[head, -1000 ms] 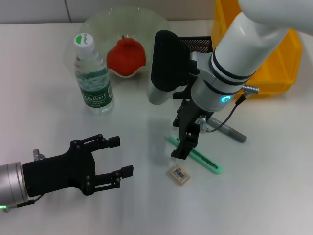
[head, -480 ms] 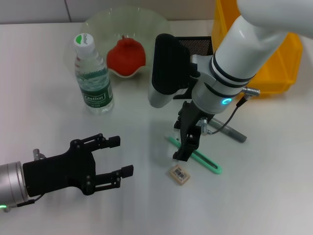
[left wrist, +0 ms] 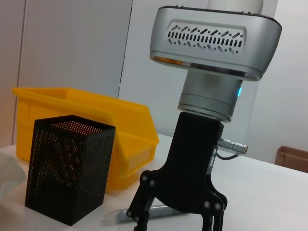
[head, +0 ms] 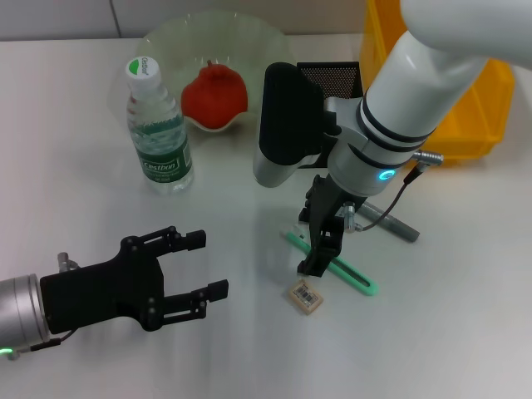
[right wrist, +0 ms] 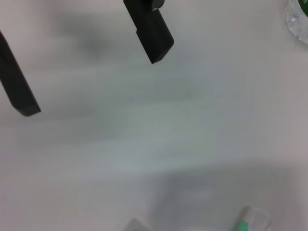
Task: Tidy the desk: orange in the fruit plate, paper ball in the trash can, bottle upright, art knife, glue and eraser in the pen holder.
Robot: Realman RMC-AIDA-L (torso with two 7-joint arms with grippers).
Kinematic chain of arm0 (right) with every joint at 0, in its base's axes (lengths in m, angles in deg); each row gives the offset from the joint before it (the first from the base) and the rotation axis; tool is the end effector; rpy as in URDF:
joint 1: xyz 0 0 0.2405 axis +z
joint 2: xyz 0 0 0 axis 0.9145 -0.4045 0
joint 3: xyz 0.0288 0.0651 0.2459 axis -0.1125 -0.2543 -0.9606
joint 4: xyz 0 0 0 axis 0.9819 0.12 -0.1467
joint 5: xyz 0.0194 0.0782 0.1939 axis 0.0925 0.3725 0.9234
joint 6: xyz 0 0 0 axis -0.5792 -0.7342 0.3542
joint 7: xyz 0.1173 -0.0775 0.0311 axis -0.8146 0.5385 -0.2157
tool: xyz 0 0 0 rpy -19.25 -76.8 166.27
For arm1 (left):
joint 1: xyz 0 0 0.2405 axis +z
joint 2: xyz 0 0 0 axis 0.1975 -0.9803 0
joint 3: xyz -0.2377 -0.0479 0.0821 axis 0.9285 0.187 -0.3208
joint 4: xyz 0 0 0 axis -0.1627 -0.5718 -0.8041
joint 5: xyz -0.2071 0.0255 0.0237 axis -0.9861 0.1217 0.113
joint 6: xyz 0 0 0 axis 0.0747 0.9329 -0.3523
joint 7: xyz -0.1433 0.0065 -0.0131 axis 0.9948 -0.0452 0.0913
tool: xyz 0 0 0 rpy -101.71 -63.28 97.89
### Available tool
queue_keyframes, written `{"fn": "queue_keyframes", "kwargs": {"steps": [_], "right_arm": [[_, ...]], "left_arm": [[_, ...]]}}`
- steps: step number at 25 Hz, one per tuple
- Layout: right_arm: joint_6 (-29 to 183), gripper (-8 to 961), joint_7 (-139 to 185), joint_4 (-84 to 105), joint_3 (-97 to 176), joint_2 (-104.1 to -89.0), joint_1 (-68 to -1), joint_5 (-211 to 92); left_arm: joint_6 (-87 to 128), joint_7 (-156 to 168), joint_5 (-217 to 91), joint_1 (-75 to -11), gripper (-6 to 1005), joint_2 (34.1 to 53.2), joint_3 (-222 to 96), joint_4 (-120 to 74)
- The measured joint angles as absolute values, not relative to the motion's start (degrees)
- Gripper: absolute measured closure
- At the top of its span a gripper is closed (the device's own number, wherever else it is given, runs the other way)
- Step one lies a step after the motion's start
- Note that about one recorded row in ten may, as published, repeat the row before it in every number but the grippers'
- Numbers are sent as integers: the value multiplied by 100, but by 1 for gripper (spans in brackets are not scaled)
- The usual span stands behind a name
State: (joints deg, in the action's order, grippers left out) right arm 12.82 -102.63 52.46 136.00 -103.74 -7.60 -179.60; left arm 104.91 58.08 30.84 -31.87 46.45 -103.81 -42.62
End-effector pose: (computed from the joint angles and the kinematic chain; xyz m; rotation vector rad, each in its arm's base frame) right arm 0.1242 0.3634 -0.1156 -2.9730 0.1109 -0.8248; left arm -0.3066 0.2458 -0.0389 -2.7255 -0.4800 -0.8471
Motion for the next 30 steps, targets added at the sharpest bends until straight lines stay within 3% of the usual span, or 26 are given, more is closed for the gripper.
{"fn": "queue_keyframes", "kwargs": {"steps": [17, 30], "right_arm": [[1319, 182, -10259, 5228, 13773, -10373, -780, -17959], [1340, 554, -10259, 5264, 13796, -10374, -797, -17926]], "left_arm": [[10483, 5812, 3058, -3178, 215, 4649, -10374, -4265], [10518, 5817, 3049, -3178, 215, 4647, -10321, -4288]]}}
